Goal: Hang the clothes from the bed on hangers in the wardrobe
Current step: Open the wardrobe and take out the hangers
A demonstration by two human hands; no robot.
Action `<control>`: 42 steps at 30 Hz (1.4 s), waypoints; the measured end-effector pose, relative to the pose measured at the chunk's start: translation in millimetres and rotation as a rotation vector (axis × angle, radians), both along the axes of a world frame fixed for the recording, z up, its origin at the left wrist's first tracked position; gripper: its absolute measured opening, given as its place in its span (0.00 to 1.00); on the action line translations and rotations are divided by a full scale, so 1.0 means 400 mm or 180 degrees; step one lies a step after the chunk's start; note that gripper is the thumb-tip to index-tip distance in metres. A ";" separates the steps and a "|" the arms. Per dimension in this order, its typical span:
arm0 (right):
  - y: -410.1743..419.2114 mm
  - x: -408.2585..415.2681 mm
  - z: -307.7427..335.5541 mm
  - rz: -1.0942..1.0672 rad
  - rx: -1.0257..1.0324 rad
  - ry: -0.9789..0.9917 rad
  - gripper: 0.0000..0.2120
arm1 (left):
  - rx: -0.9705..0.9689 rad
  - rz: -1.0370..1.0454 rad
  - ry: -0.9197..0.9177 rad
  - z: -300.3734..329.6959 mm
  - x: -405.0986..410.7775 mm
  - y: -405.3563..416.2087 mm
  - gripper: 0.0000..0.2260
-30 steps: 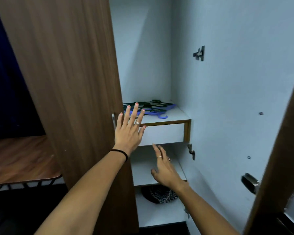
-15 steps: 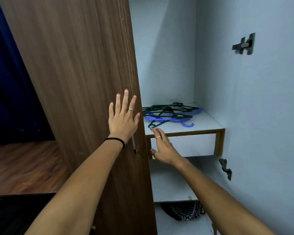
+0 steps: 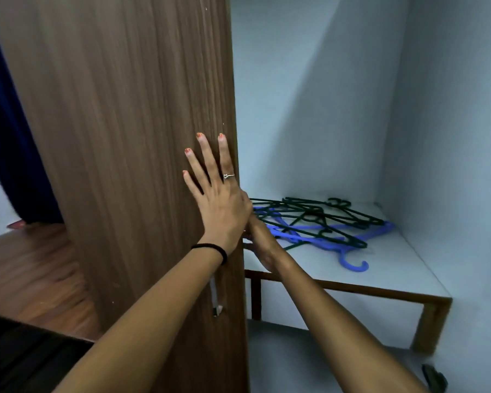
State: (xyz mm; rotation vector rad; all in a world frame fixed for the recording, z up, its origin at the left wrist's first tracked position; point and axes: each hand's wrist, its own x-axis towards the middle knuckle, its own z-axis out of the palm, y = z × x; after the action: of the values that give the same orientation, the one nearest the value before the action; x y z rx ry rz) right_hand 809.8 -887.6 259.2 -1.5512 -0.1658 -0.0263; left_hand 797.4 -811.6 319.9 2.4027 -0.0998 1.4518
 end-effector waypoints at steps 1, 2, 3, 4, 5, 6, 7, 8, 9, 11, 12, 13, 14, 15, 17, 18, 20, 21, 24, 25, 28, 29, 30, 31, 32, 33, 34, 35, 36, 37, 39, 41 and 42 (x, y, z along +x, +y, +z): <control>0.010 0.005 0.000 0.0124 0.0199 0.0055 0.19 | -0.0022 0.0015 -0.0009 0.002 0.001 -0.004 0.49; 0.022 0.008 -0.004 0.0229 0.0469 0.0154 0.18 | -0.0033 0.0017 -0.0014 0.003 0.000 -0.006 0.50; 0.034 0.006 -0.008 0.0341 0.0780 0.0318 0.17 | -0.0025 0.0013 -0.0012 0.003 -0.003 -0.005 0.49; 0.041 0.000 -0.010 0.0428 0.1023 0.0467 0.17 | -0.0012 -0.0008 -0.0014 0.003 -0.006 -0.005 0.49; 0.047 -0.002 -0.013 0.0527 0.1182 0.0579 0.17 | -0.0009 -0.0006 -0.0016 0.001 -0.009 -0.002 0.49; 0.049 -0.003 -0.013 0.0607 0.1272 0.0641 0.17 | -0.0014 0.0005 -0.0013 0.000 -0.013 -0.001 0.49; 0.049 -0.005 -0.011 0.0633 0.1320 0.0672 0.17 | -0.0026 0.0022 -0.0009 0.001 -0.018 0.000 0.49; 0.050 -0.008 -0.009 0.0641 0.1350 0.0685 0.17 | -0.0035 0.0044 -0.0005 0.002 -0.022 0.001 0.49; 0.049 -0.012 -0.008 0.0645 0.1381 0.0690 0.17 | -0.0045 0.0048 0.0001 0.002 -0.025 -0.001 0.49; 0.053 -0.026 -0.006 0.0628 0.1374 0.0683 0.17 | -0.0063 0.0046 0.0030 0.002 -0.037 -0.001 0.48; 0.056 -0.035 -0.006 0.0586 0.1385 0.0669 0.17 | -0.0079 0.0038 0.0042 0.003 -0.045 -0.001 0.48; 0.060 -0.045 -0.007 0.0570 0.1411 0.0656 0.16 | -0.0104 0.0027 0.0043 0.004 -0.054 0.001 0.48; 0.062 -0.055 -0.007 0.0570 0.1461 0.0650 0.16 | -0.0136 -0.0010 0.0041 0.005 -0.063 0.002 0.47; 0.066 -0.069 -0.005 0.0585 0.1482 0.0665 0.15 | -0.0170 -0.0062 0.0041 0.006 -0.074 0.007 0.47; 0.075 -0.099 0.002 0.0672 0.1428 0.0724 0.15 | -0.0211 -0.0217 0.0053 0.009 -0.102 0.023 0.48; 0.082 -0.119 0.005 0.0742 0.1400 0.0771 0.16 | -0.0237 -0.0326 0.0060 0.009 -0.118 0.034 0.49; 0.098 -0.157 0.005 0.0881 0.1421 0.0858 0.16 | -0.0314 -0.0593 0.0063 0.009 -0.156 0.058 0.50; 0.111 -0.178 0.004 0.0944 0.1455 0.0877 0.17 | -0.0359 -0.0741 0.0057 0.008 -0.178 0.074 0.50; 0.159 -0.258 0.004 0.1011 0.1562 0.0920 0.17 | -0.0439 -0.1096 0.0016 0.008 -0.251 0.130 0.50; 0.180 -0.288 0.004 0.1024 0.1592 0.0924 0.18 | -0.0465 -0.1195 0.0017 0.008 -0.279 0.153 0.50; 0.249 -0.374 -0.002 0.1047 0.1662 0.0943 0.19 | -0.0617 -0.1531 0.0108 0.001 -0.360 0.224 0.49; 0.270 -0.398 -0.004 0.1030 0.1658 0.0939 0.19 | -0.0661 -0.1624 0.0132 -0.003 -0.380 0.245 0.49; 0.297 -0.423 -0.007 0.0990 0.1666 0.0936 0.19 | -0.0683 -0.1708 0.0149 -0.005 -0.404 0.270 0.49; 0.322 -0.445 -0.009 0.0936 0.1692 0.0934 0.19 | -0.0693 -0.1775 0.0145 -0.006 -0.424 0.295 0.49; 0.345 -0.463 -0.014 0.0887 0.1726 0.0925 0.19 | -0.0709 -0.1827 0.0136 -0.006 -0.443 0.319 0.48; 0.369 -0.484 -0.014 0.0847 0.1751 0.0908 0.18 | -0.0737 -0.1874 0.0142 -0.005 -0.462 0.342 0.47; 0.390 -0.504 -0.011 0.0823 0.1786 0.0874 0.18 | -0.0776 -0.1929 0.0163 -0.004 -0.478 0.360 0.47; 0.416 -0.526 -0.009 0.0805 0.1807 0.0824 0.18 | -0.0808 -0.1998 0.0187 -0.004 -0.496 0.387 0.46; 0.440 -0.542 -0.010 0.0759 0.1808 0.0767 0.17 | -0.0831 -0.2066 0.0206 -0.004 -0.511 0.410 0.45; 0.464 -0.559 -0.011 0.0673 0.1788 0.0722 0.16 | -0.0842 -0.2121 0.0218 -0.005 -0.523 0.432 0.45; 0.515 -0.588 -0.016 0.0572 0.1785 0.0644 0.16 | -0.0820 -0.2176 0.0188 -0.008 -0.546 0.482 0.44; 0.576 -0.617 -0.015 0.0605 0.1805 0.0540 0.17 | -0.0786 -0.2189 0.0094 -0.010 -0.573 0.538 0.44; 0.611 -0.629 -0.012 0.0586 0.1806 0.0509 0.19 | -0.0780 -0.2190 0.0050 -0.011 -0.586 0.567 0.44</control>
State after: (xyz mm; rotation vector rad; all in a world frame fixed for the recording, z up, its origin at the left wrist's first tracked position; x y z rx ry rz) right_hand 558.2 -643.3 254.2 -0.9630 -0.1572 0.1819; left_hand 563.0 -584.7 315.4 1.8989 -0.6350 1.0444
